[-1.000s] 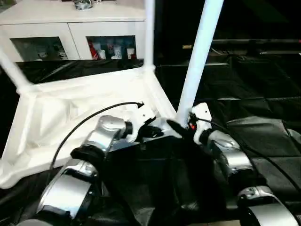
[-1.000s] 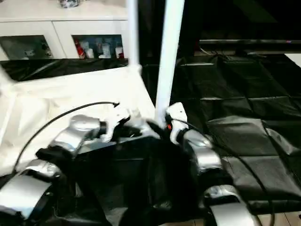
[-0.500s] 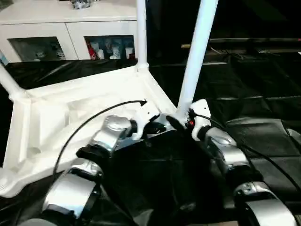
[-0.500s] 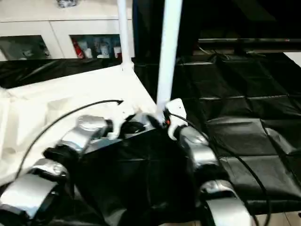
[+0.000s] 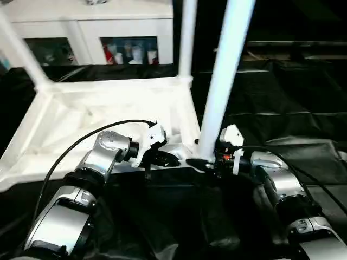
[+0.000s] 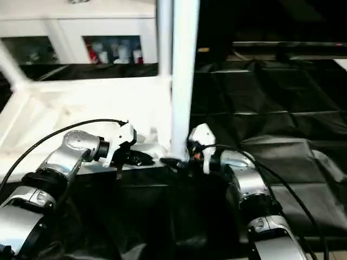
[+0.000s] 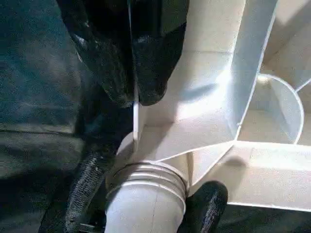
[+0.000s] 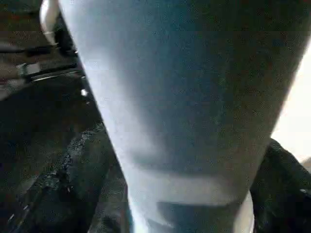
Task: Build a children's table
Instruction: Rotate leg to tighten
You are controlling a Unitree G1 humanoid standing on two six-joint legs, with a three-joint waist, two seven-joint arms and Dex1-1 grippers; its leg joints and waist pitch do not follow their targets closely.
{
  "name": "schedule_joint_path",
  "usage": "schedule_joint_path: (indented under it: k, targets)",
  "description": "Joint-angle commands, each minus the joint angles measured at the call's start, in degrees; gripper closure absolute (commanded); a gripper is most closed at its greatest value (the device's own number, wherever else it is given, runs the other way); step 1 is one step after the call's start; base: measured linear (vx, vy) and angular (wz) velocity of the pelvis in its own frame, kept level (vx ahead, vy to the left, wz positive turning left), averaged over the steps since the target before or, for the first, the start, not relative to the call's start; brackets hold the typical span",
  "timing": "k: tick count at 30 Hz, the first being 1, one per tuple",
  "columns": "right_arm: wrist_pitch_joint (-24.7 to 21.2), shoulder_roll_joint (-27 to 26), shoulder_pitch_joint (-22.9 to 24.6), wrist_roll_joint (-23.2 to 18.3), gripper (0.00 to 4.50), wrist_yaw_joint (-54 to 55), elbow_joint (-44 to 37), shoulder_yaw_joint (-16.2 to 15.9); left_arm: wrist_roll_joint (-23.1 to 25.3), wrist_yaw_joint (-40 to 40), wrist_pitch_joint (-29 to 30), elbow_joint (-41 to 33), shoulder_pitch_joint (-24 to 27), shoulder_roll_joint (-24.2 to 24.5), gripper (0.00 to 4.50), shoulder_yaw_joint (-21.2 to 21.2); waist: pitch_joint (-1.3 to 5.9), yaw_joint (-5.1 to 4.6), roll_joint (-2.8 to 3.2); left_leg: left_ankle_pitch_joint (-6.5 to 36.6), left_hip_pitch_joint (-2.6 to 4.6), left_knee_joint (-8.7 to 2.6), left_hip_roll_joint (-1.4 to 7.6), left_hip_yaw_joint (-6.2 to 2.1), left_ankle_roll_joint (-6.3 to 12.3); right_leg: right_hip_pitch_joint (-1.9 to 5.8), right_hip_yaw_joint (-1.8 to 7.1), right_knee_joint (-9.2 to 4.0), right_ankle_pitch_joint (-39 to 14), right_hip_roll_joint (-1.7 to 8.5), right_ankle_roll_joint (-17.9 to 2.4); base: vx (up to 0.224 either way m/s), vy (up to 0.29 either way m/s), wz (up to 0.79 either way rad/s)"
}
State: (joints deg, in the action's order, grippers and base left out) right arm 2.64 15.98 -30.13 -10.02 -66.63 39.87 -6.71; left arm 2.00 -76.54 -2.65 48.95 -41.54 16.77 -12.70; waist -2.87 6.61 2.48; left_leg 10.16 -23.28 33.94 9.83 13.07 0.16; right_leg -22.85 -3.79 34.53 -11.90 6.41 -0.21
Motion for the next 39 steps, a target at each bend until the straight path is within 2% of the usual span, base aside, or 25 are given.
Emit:
schedule_joint_path:
  k: [1,3,4,5,9,12,15,16,17,18,19,20,21,23,24,28,29,31,34,35,38,39]
  targets:
    - [-1.3,0.0,-0.1,-0.1,1.01,-1.2,-0.5,-0.8,-2.0,-1.0,0.4,-0.3,0.9,-0.6,4.5,0.3,3.88,0.24,-1.18,7.3,1.91,-3.81,4.26,-2.17,6.5,2.17,2.09,-2.51,0.1,3.67,-16.7,0.0,0.0,0.0]
    - [-1.3,-0.1,0.0,0.0,1.12,-1.3,-0.5,-0.9,-2.1,-1.0,0.5,-0.5,1.1,-0.6,4.5,0.2,3.83,0.25,-1.19,8.5,1.98,-3.93,4.29,-2.2,5.5,2.11,2.16,-2.67,-2.2,3.66,-16.2,0.0,0.0,0.0]
    - [-1.4,-0.3,0.0,0.1,1.38,-1.3,-0.5,-1.0,-2.1,-1.1,0.6,-0.6,1.2,-0.6,4.5,0.1,3.76,0.22,-1.25,9.1,1.92,-3.97,4.27,-2.24,5.04,2.16,2.23,-2.76,-3.3,3.73,-15.9,0.0,0.0,0.0]
    - [-1.4,-0.3,0.1,0.1,1.42,-1.3,-0.6,-1.0,-2.1,-1.2,0.6,-0.6,1.2,-0.6,4.5,0.1,3.79,0.27,-1.28,9.2,1.95,-3.96,4.27,-2.25,4.68,2.18,2.26,-2.8,-4.0,3.8,-15.7,0.0,0.0,0.0]
    - [-1.6,-0.7,0.6,0.6,1.72,-0.3,-0.8,-1.4,-2.2,-0.9,0.9,-1.1,1.5,-0.7,4.5,0.3,3.85,0.29,-1.19,8.7,1.98,-3.91,4.25,-2.26,4.4,2.12,2.27,-2.68,-3.7,3.69,-15.6,0.0,0.0,0.0]
    - [-1.2,-1.5,0.6,2.6,1.78,5.1,0.7,-1.1,-1.6,1.3,1.0,-1.0,1.4,-0.9,4.5,0.7,3.89,0.23,-1.18,8.0,1.96,-3.87,4.19,-2.26,4.39,2.02,2.24,-2.52,-3.0,3.56,-15.6,0.0,0.0,0.0]
    - [-1.5,-4.1,-0.1,4.7,1.8,18.4,5.0,1.1,0.4,9.9,1.6,1.7,-0.2,-2.5,4.5,1.6,3.73,-0.21,-0.97,10.4,2.03,-4.19,4.15,-2.39,2.73,1.92,2.35,-2.88,-5.9,3.66,-15.2,0.0,0.0,0.0]
    - [-1.9,-4.9,-0.1,4.8,1.81,21.1,5.8,1.8,0.7,12.0,1.9,2.5,-0.6,-3.1,4.5,1.9,3.61,-0.48,-1.12,12.0,2.17,-4.43,4.12,-2.46,1.59,1.84,2.45,-3.22,-7.9,3.7,-14.8,0.0,0.0,0.0]
    - [-2.2,-6.3,-0.1,4.8,1.81,25.1,6.7,2.7,1.0,15.1,2.4,3.5,-1.3,-4.1,4.5,2.3,3.56,-0.65,-0.97,13.5,2.33,-4.55,4.04,-2.47,0.58,1.81,2.5,-3.52,-10.1,3.74,-14.4,0.0,0.0,0.0]
    - [-2.5,-7.1,-0.2,4.8,1.81,27.9,7.4,3.2,1.2,17.2,2.6,4.2,-1.9,-4.8,4.5,2.6,3.42,-0.69,-0.54,14.4,2.38,-4.69,4.05,-2.59,-0.08,1.67,2.56,-3.71,-11.2,3.79,-14.0,0.0,0.0,0.0]
    - [-2.9,-8.7,-0.5,4.9,1.81,33.2,8.5,4.3,1.6,20.9,3.0,5.4,-2.8,-6.2,4.5,2.9,3.42,-0.85,-0.82,15.7,2.58,-4.83,4.05,-2.64,-1.01,1.6,2.61,-3.98,-12.6,3.76,-13.3,0.0,0.0,0.0]
    - [-3.0,-9.0,-0.6,4.9,1.82,34.2,8.8,4.5,1.7,21.6,3.1,5.7,-3.0,-6.5,4.5,3.0,3.36,-0.93,-0.6,16.7,2.61,-4.99,4.04,-2.71,-1.71,1.56,2.63,-4.12,-13.3,3.75,-12.8,0.0,0.0,0.0]
    - [-3.4,-10.1,-1.0,5.0,1.82,37.9,9.6,5.2,1.9,24.6,3.5,6.6,-3.7,-7.7,4.5,3.2,3.31,-0.95,-0.71,17.3,2.57,-5.04,3.98,-2.79,-1.89,1.58,2.58,-4.17,-13.9,3.73,-12.5,0.0,0.0,0.0]
    - [-4.3,-12.1,-2.0,4.9,1.82,43.8,11.0,6.3,2.0,30.3,4.2,8.1,-5.1,-10.0,4.5,4.0,3.29,-1.11,-0.17,19.1,2.83,-5.15,3.89,-2.87,-2.83,1.32,2.66,-4.43,-15.2,3.7,-11.8,0.0,0.0,0.0]
    - [-4.7,-13.6,-2.8,5.4,1.82,46.3,11.5,6.1,2.1,33.0,4.4,8.6,-5.9,-11.7,4.5,4.1,3.28,-1.13,-0.26,20.0,2.93,-5.24,3.88,-2.91,-3.35,1.35,2.64,-4.57,-15.1,3.62,-11.5,0.0,0.0,0.0]
    - [-3.4,-14.7,-3.8,8.4,1.82,47.6,11.9,3.4,2.1,35.1,4.2,9.0,-6.6,-13.6,4.5,3.8,3.39,-0.99,-0.25,18.7,2.5,-5.14,3.72,-2.91,-2.11,1.61,2.6,-4.59,-13.3,3.66,-10.9,0.0,0.0,0.0]
    - [-2.6,-15.0,-4.0,8.2,1.47,47.4,11.9,3.6,2.2,35.1,4.0,9.3,-6.8,-13.9,4.5,3.8,3.47,-0.89,-0.3,18.0,2.44,-5.05,3.71,-2.89,-1.51,1.68,2.61,-4.49,-12.4,3.69,-10.9,0.0,0.0,0.0]
    - [-1.6,-14.9,-4.3,7.8,1.13,46.1,11.4,3.9,2.2,34.2,3.5,9.6,-6.9,-13.8,4.5,3.7,3.54,-0.83,-0.26,17.2,2.38,-4.97,3.72,-2.85,-0.83,1.73,2.55,-4.43,-11.5,3.71,-11.1,0.0,0.0,0.0]
    - [-0.4,-13.0,-4.8,7.6,1.02,42.6,10.4,3.3,2.0,31.1,2.6,9.9,-6.5,-12.5,4.5,3.5,3.61,-0.79,-0.34,16.3,2.17,-4.95,3.73,-2.88,-0.25,1.91,2.43,-4.25,-10.6,3.64,-11.3,0.0,0.0,0.0]
    - [-0.3,-12.9,-4.8,7.5,0.76,42.1,10.3,3.3,2.0,30.9,2.5,9.8,-6.5,-12.4,4.5,3.5,3.64,-0.75,-0.33,16.1,2.12,-4.9,3.75,-2.88,0.09,2.03,2.39,-4.21,-10.4,3.63,-11.4,0.0,0.0,0.0]
    - [-0.8,-10.6,-4.6,5.9,0.76,35.2,8.5,3.2,1.7,27.9,1.9,9.4,-5.7,-10.6,4.5,3.4,3.67,-0.62,-0.35,15.2,1.98,-4.71,3.79,-2.78,1.25,2.11,2.35,-4.0,-8.9,3.57,-11.9,0.0,0.0,0.0]
    - [-0.6,-9.4,-4.4,6.0,0.76,32.3,7.7,2.5,1.5,26.3,1.7,9.1,-5.3,-9.9,4.5,3.3,3.7,-0.52,-0.56,14.1,1.9,-4.56,3.81,-2.69,1.86,2.27,2.3,-3.88,-7.8,3.55,-12.2,0.0,0.0,0.0]
